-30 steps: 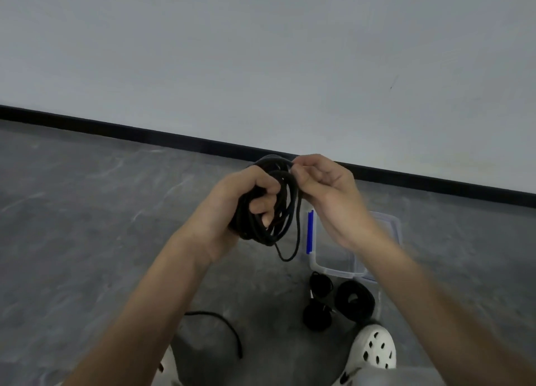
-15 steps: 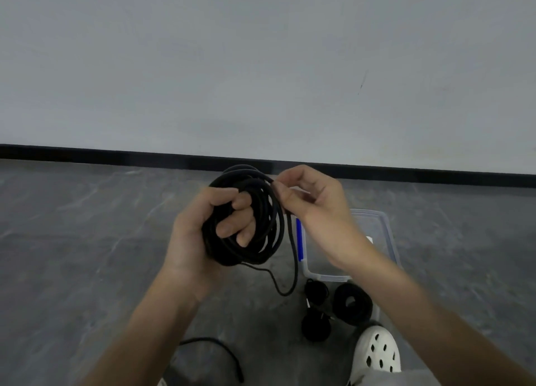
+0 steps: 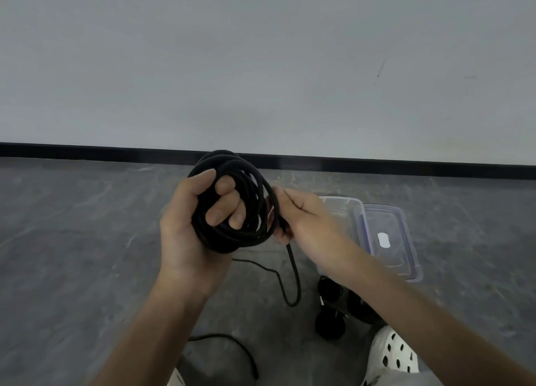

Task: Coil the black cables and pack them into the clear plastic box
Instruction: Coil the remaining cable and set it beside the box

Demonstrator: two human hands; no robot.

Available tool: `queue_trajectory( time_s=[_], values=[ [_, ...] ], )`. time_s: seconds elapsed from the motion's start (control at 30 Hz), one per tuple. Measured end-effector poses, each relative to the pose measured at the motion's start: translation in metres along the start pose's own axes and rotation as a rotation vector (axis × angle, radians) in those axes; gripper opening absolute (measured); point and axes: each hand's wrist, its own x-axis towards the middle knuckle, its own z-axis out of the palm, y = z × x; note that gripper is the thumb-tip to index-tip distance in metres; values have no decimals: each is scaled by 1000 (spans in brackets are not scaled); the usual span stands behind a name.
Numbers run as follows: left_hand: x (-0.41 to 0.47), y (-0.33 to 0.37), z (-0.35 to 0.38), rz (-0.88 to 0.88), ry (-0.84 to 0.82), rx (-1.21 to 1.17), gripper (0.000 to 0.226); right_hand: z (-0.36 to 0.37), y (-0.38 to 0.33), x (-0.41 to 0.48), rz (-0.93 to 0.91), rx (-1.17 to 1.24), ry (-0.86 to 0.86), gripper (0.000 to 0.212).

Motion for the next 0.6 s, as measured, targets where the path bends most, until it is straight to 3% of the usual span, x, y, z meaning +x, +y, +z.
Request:
queue_trajectory(
  time_s=[0.17, 0.33, 0.6],
  values=[
    [2, 1, -10, 22, -9, 30, 17, 5, -2, 1, 67, 25, -37, 44],
    [3, 2, -16, -9, 5, 33, 14, 9, 6, 5, 86, 24, -36, 30],
    [7, 5, -15, 26, 54, 102, 15, 20, 9, -1, 28, -276, -131, 22]
  ],
)
